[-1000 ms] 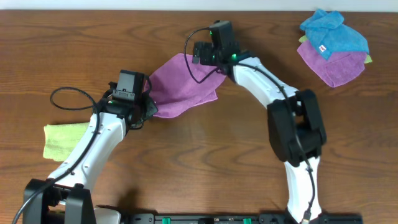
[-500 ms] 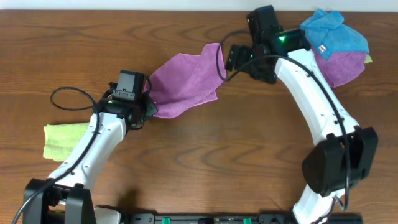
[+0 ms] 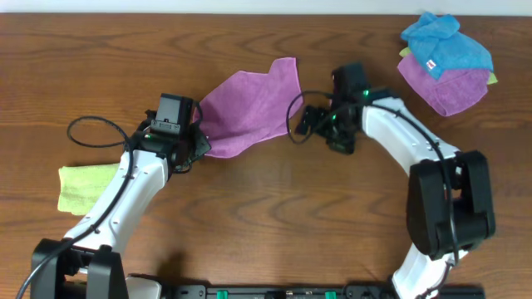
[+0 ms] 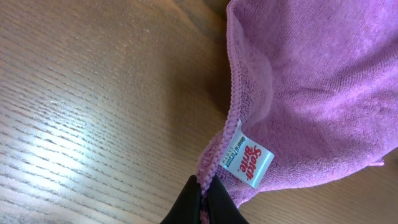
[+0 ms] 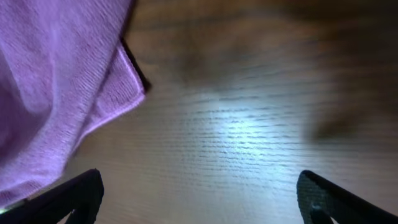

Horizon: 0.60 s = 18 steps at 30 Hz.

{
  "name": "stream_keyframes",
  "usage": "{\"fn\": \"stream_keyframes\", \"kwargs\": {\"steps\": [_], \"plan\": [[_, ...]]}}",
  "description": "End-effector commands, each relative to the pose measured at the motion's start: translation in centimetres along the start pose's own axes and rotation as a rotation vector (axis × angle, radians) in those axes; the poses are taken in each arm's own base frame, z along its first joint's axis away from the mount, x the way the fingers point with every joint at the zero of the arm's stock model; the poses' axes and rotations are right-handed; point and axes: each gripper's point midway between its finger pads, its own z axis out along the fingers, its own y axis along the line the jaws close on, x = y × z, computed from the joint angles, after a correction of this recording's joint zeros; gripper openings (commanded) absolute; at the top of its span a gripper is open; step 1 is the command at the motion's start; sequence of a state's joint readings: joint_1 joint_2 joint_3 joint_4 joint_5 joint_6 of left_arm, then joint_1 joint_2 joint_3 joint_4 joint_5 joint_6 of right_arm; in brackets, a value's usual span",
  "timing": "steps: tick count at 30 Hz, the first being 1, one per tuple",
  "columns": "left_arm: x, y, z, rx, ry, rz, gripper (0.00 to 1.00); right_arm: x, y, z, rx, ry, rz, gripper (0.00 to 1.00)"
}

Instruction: Fold the cloth

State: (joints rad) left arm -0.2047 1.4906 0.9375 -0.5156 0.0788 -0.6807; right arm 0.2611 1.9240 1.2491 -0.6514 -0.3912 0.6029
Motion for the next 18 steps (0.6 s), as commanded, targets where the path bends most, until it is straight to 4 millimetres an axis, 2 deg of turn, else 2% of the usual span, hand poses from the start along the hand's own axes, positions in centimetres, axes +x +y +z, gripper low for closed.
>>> {"fn": "stream_keyframes", "kwargs": {"steps": [1, 3, 12, 18], "plan": [[-0.3, -0.2, 0.0, 0.001, -0.002, -0.009, 0.06, 1.5, 0.1, 1.3, -0.071, 0.059, 0.043, 0.99], [-0.4, -0.2, 0.0, 0.001, -0.002, -0.009, 0.06, 1.7, 0.1, 1.7, -0.087, 0.057, 0.038, 0.99], [-0.4, -0.2, 0.0, 0.001, -0.003, -0.009, 0.06, 1.4, 2.8, 2.8, -0.183, 0.007, 0.000, 0.91], [-0.4, -0.2, 0.0, 0.001, -0.003, -0.009, 0.06, 1.9, 3.4, 3.9, -0.161, -0.025, -0.012, 0.79]]}}
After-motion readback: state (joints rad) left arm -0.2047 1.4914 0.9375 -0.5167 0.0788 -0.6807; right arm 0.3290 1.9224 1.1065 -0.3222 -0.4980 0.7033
